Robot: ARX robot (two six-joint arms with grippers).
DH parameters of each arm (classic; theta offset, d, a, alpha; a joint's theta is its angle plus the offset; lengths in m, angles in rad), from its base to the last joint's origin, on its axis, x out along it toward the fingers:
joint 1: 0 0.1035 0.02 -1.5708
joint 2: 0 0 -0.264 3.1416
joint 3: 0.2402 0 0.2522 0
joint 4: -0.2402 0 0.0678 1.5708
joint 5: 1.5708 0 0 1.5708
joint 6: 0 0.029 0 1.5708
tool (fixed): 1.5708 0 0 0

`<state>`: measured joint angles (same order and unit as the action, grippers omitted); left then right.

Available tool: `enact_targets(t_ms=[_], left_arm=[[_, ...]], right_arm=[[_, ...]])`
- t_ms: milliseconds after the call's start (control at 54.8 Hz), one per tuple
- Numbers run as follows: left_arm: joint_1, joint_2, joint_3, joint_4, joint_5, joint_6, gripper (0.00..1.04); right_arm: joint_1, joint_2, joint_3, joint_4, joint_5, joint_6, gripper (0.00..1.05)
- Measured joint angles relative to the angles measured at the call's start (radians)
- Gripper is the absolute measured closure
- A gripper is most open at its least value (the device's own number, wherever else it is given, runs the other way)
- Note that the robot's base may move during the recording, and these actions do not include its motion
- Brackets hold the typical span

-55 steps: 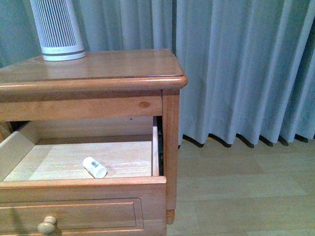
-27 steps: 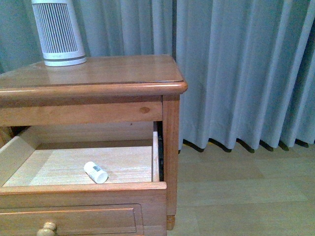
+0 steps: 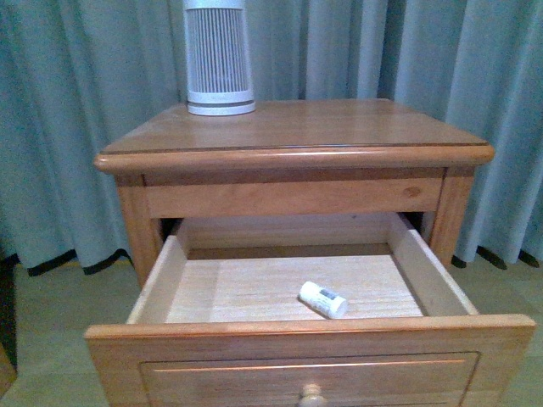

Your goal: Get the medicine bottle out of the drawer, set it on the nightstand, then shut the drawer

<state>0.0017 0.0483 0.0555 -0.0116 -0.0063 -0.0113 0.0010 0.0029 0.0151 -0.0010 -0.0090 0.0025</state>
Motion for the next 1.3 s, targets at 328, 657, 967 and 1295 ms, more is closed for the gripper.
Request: enact_targets(t_ms=[328,657,967,1295], left_arm=[[-0.001,-0.042,-0.046,0.007,0.005,0.000,1.01],[-0.001,-0.043,-0.046,0.007,0.006,0.000,0.42],[-0.001,-0.043,-0.046,0.007,0.006,0.002,0.07],[-0.001,-0.043,-0.046,0.007,0.006,0.002,0.06]], right_arm=[[-0.058,0.085,0.057,-0.132,-0.175,0.066,0.07],[0.027,0.798,0.565,0.078,-0.290,0.134,0.07],[0.167,1.373,0.927,-0.004,-0.217,-0.004,0.07],[0.198,1.803,1.152,-0.031,-0.178,-0.046,0.07]])
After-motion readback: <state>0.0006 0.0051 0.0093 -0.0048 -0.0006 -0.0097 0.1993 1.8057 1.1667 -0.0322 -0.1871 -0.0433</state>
